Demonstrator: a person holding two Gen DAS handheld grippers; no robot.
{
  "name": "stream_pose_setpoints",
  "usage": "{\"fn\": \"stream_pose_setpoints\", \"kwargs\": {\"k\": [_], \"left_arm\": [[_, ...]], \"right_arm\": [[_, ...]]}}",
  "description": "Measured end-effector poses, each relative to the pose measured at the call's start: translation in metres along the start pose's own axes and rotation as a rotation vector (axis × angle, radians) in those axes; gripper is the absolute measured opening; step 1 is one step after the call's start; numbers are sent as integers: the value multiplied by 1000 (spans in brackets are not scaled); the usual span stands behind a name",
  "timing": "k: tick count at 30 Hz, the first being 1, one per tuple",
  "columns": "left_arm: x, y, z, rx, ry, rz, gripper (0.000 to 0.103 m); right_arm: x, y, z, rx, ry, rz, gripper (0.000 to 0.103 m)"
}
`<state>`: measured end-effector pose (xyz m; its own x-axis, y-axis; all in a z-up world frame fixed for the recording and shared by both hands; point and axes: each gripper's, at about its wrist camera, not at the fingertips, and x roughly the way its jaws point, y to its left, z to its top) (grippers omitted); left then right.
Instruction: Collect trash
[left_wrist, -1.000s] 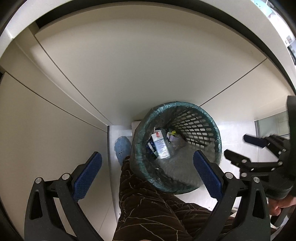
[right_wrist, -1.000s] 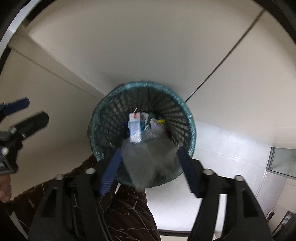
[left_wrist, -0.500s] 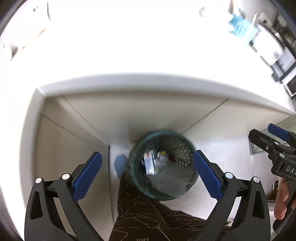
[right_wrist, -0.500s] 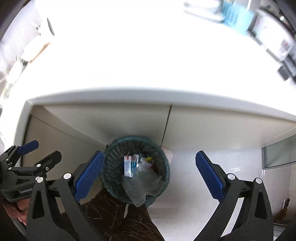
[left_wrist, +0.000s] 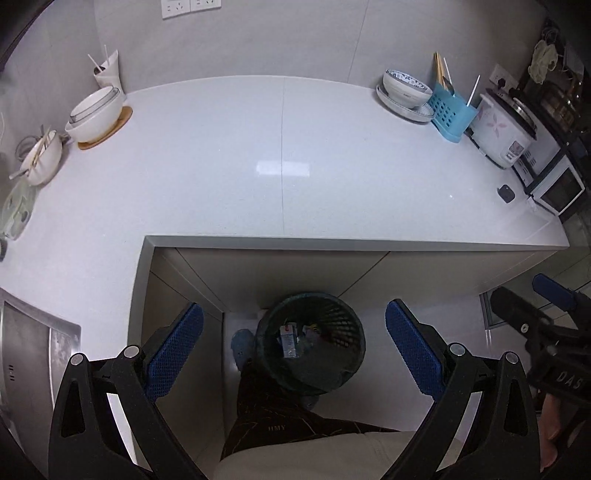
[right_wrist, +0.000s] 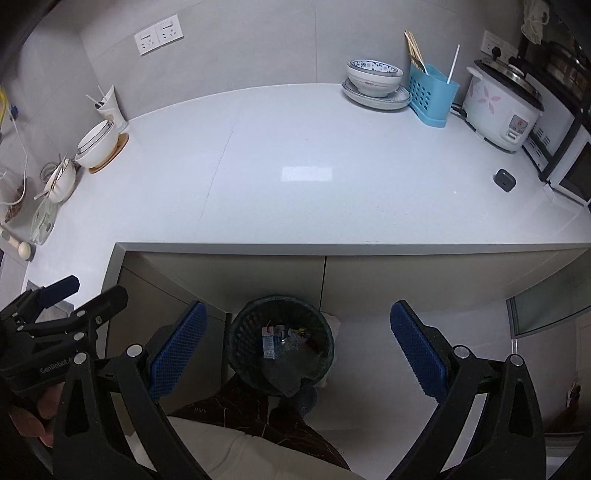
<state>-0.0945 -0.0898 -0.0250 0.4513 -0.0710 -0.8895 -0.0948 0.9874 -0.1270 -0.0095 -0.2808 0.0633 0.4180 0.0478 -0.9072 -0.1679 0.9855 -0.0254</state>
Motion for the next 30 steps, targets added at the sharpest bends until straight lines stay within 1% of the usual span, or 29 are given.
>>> {"fn": "stream_pose_setpoints", "kwargs": {"k": [1, 2, 5, 7, 13, 22, 30], "left_arm": [[0, -1, -2, 6, 2, 20, 97], [2, -2, -4, 6, 13, 23, 97], [11, 0, -11, -12, 54, 14, 97], [12, 0, -15, -11, 62, 8, 97], [12, -8, -20, 21, 65, 3, 97], [12, -9, -21, 25, 69, -6, 97], [10, -6, -22, 9, 64, -4, 97]], "right_arm": [[1, 2, -2, -11, 2, -10, 95], [0, 2, -3, -15, 8, -15, 95], [10, 0, -10, -2, 33, -6, 95], [11, -1, -12, 2, 39, -9, 95], [15, 0, -16, 5, 60, -5, 95], [17, 2, -18, -3, 72, -7, 95], [18, 2, -18, -6, 76, -5, 95]]}}
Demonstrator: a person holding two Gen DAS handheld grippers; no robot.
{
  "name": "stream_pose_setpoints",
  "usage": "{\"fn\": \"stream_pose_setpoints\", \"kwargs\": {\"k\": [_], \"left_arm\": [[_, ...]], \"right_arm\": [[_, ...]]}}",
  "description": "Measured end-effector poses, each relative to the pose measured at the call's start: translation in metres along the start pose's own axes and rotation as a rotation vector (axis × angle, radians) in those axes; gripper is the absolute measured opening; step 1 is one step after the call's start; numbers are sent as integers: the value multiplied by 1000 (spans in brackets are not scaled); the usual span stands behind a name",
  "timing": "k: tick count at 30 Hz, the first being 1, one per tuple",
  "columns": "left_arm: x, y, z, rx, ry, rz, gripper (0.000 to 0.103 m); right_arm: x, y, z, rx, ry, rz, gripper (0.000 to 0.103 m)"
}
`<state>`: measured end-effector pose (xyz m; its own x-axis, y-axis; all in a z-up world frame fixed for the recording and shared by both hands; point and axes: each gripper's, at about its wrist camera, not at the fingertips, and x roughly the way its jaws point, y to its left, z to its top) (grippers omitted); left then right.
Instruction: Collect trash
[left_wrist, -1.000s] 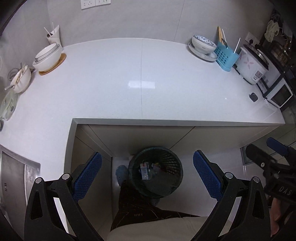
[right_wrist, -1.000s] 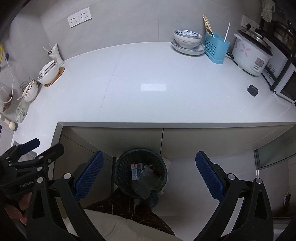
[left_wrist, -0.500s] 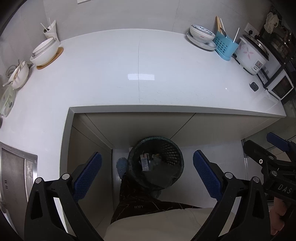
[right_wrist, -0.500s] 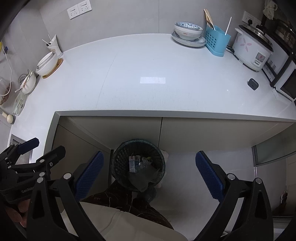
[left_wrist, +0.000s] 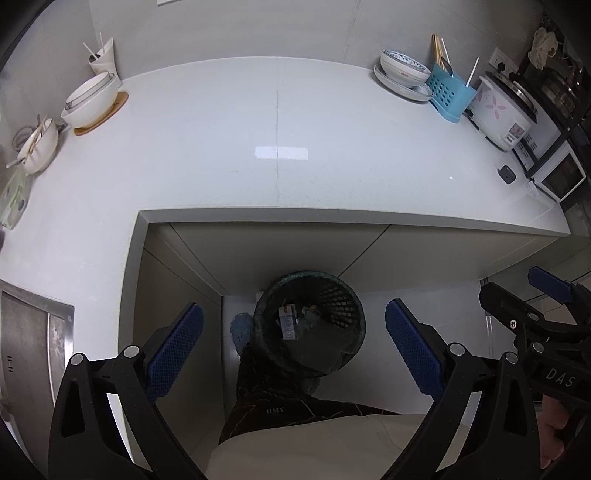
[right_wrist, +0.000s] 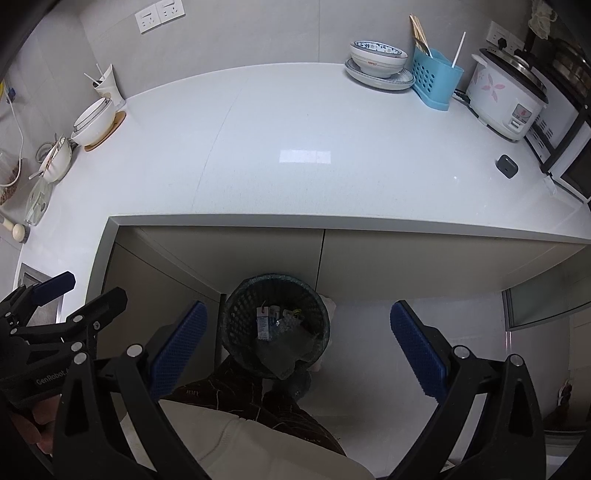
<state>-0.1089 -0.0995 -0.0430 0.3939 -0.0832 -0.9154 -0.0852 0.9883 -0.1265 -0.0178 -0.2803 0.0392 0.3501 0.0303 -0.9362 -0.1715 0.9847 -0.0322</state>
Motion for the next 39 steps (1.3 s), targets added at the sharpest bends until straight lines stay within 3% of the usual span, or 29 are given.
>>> {"fn": "stream_pose_setpoints", "kwargs": {"k": [39], "left_arm": [[0, -2, 1, 13, 7, -14, 97]], "right_arm": [[2, 3, -1, 7, 8, 9, 95]]}}
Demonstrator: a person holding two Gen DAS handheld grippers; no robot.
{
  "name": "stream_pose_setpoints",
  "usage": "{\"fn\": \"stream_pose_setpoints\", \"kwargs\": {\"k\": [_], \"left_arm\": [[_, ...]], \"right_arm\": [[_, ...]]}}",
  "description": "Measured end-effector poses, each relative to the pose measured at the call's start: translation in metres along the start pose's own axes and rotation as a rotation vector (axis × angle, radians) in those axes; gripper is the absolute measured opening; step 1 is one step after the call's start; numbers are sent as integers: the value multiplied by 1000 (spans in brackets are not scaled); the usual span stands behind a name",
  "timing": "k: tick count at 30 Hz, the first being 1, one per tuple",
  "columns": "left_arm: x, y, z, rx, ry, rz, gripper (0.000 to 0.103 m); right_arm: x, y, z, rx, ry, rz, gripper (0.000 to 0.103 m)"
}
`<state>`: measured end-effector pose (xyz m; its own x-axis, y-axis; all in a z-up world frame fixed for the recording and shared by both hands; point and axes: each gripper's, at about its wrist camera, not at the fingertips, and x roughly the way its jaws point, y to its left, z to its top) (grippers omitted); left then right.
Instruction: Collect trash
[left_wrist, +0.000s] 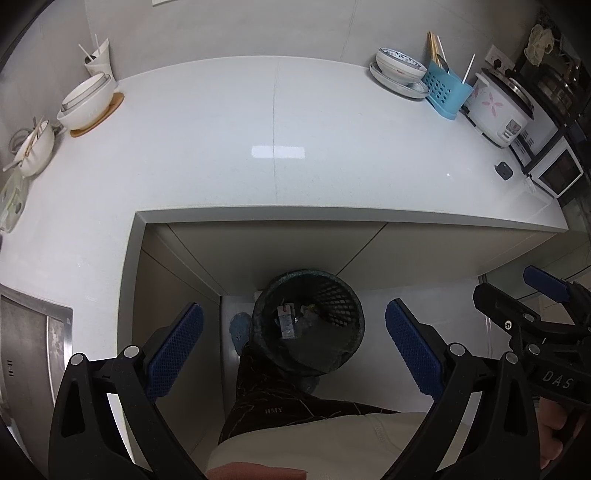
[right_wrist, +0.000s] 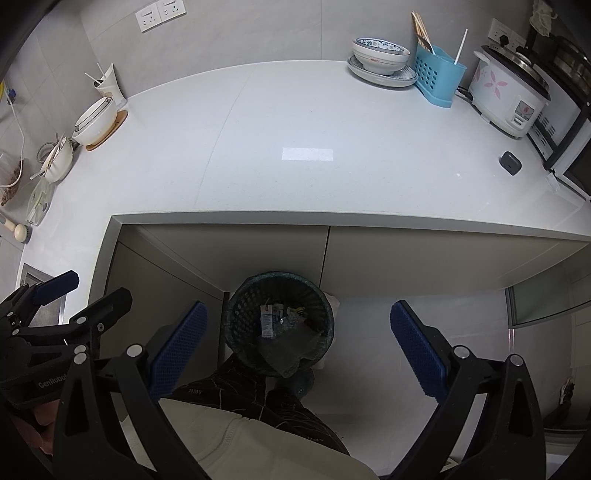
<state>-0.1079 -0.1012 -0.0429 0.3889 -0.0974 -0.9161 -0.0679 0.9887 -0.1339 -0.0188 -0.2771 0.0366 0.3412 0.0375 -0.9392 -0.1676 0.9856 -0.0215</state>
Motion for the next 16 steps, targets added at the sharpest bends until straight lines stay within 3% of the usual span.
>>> {"fn": "stream_pose_setpoints", "kwargs": {"k": [16], "left_arm": [[1, 3, -3, -4, 9, -5, 97]], "right_arm": [[0, 2, 0, 0, -1, 5, 95]]}}
